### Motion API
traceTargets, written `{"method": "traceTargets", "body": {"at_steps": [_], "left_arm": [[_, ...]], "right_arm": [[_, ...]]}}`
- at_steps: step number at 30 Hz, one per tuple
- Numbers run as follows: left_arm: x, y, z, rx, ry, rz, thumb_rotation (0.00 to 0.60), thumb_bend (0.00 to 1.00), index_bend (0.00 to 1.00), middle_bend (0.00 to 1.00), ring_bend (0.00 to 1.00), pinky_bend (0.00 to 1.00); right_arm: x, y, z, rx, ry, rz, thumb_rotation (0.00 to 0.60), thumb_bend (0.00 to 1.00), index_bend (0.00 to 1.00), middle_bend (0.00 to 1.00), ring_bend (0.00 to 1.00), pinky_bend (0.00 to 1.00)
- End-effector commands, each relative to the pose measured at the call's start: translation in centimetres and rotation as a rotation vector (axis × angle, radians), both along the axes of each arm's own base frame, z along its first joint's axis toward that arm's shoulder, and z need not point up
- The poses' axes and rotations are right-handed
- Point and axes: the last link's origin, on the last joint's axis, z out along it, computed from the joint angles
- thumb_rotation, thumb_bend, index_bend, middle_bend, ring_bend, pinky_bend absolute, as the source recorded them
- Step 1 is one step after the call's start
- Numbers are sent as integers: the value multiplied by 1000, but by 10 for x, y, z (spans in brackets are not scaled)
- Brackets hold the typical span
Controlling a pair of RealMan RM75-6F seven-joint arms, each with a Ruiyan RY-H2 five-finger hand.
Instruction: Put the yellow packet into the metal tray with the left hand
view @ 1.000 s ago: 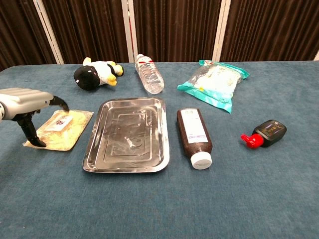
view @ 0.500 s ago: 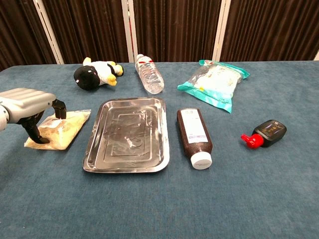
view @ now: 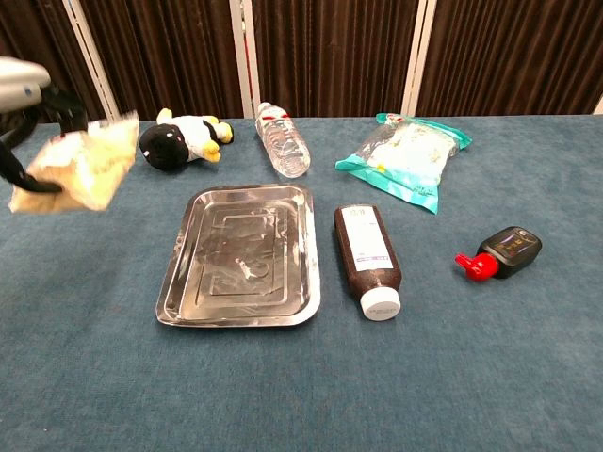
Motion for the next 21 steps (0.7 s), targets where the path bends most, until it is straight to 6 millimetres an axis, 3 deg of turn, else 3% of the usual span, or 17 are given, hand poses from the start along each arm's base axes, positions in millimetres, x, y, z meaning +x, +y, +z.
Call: {"method": "traceTargets", "body": {"at_steps": [1, 9, 12, 14, 18, 21], "left_arm": [[34, 0, -3, -6, -102, -76, 600, 366, 739, 741, 677, 745], [60, 3, -54, -49, -111, -110, 600, 358, 711, 717, 662, 733], [64, -1, -71, -84, -105, -95, 600, 314, 649, 655, 608, 700], [64, -3, -78, -109, -81, -81, 600, 251, 531, 512, 485, 603], [62, -4, -83, -120, -29, -64, 600, 139, 192, 92, 120, 318], [63, -4, -81, -122, -40, -44, 600, 91, 48, 0, 4, 187]], "right_arm": [[1, 0, -1, 1, -4, 4, 600, 304, 0, 0, 0, 87], [1, -1, 1, -2, -14, 6, 600, 304, 0, 0, 0, 87], [1, -1, 2, -6, -18, 9, 600, 304, 0, 0, 0, 87], [1, 0, 3, -8, -21, 12, 600, 304, 0, 0, 0, 87], [0, 1, 4, -8, -24, 13, 600, 303, 0, 0, 0, 87], [0, 1, 3, -6, -23, 14, 600, 304, 0, 0, 0, 87]]}}
